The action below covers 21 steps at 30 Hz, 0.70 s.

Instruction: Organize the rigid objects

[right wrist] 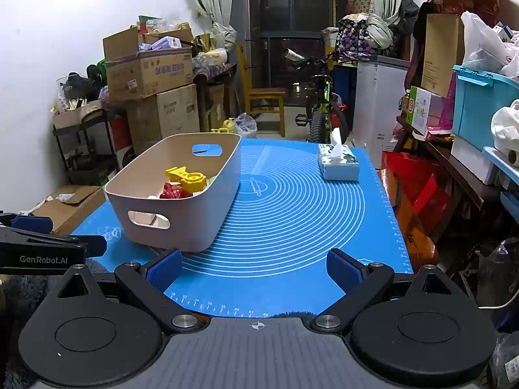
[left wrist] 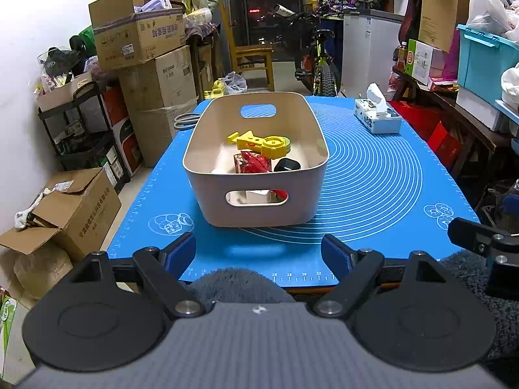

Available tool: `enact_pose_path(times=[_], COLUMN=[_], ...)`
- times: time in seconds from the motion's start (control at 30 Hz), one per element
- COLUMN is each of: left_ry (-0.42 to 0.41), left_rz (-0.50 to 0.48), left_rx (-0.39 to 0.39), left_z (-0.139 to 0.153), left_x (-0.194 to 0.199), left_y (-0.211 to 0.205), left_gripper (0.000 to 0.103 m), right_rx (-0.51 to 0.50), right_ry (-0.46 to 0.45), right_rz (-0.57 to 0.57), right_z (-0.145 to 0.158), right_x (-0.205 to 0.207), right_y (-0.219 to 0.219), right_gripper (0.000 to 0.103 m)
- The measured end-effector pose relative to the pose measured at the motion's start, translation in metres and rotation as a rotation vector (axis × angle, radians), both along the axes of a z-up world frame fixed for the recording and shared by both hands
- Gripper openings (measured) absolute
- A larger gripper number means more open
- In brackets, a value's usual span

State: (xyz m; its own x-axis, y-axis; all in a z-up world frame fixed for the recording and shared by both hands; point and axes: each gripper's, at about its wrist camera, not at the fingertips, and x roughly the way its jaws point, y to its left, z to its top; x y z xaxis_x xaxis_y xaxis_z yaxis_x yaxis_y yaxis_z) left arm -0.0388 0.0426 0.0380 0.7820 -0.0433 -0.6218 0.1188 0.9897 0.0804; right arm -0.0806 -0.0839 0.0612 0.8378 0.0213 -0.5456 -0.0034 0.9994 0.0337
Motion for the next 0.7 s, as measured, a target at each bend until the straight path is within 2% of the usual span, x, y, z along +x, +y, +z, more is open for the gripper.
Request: enact_pose_path(times=[0.7], left_ry=[-0.005], left_rz=[0.001], left_rx=[-0.002], left_z=[0.0025], left_x=[0.0003], left_y=[0.0029], left_gripper=[0.085], right_rx=[-0.002], right_ry=[0.002], right_rz=[0.005], right_z=[0.0001], right_x=[0.0007], right_y=[0.0023], right_gripper=[0.096])
